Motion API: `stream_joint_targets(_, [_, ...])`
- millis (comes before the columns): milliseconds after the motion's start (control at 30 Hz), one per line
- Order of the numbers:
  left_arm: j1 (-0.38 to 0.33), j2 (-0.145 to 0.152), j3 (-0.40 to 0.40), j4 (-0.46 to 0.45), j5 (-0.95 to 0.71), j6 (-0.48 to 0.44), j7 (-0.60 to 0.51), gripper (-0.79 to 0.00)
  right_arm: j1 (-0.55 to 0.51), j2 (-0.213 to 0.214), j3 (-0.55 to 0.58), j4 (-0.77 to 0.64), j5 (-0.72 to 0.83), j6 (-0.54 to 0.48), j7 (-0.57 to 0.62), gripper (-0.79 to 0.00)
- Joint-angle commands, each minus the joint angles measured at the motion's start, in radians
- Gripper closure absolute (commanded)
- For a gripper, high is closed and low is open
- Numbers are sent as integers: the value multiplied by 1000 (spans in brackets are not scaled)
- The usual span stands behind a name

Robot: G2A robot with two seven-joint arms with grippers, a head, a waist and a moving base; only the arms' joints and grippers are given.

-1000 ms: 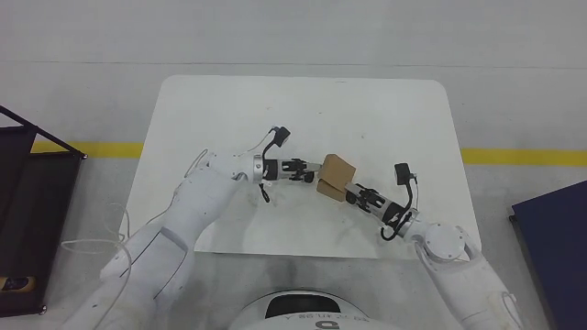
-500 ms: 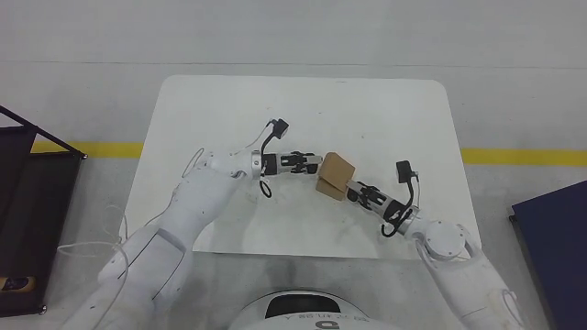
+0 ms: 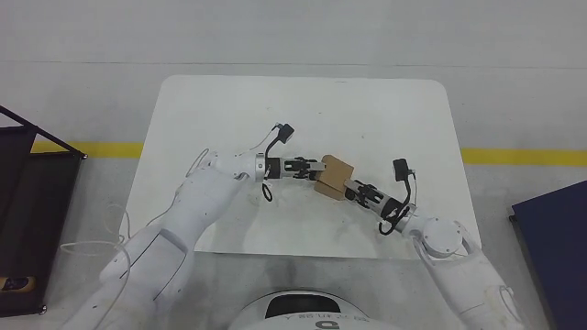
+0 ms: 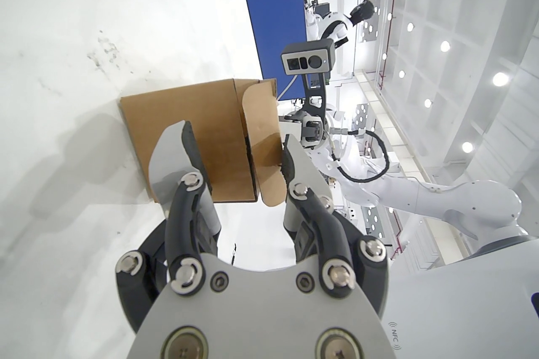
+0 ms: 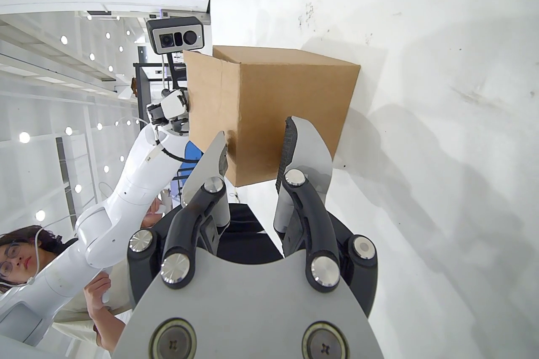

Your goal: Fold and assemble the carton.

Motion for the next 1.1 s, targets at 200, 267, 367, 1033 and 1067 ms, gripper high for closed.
stream_joint_targets(200, [-2, 3, -10, 21, -16, -6, 6, -357, 4, 0, -4, 2, 3, 1, -1, -292])
stream_joint_targets(267, [-1, 5, -12, 23, -18, -8, 8, -357, 5, 0, -6, 2, 6, 3, -1, -289])
stream_joint_targets(367, [2, 7, -13, 25, -18, -7, 7, -357, 8, -1, -9, 3, 6, 5, -1, -289])
stream_joint_targets(1033, [-3, 0, -9, 44, -16, 7, -7, -376, 27, -3, -29, 13, 5, 14, -6, -289])
stream_joint_targets(1067, [-5, 0, -9, 47, -15, 8, -6, -376, 28, -3, -30, 13, 3, 14, -5, -292])
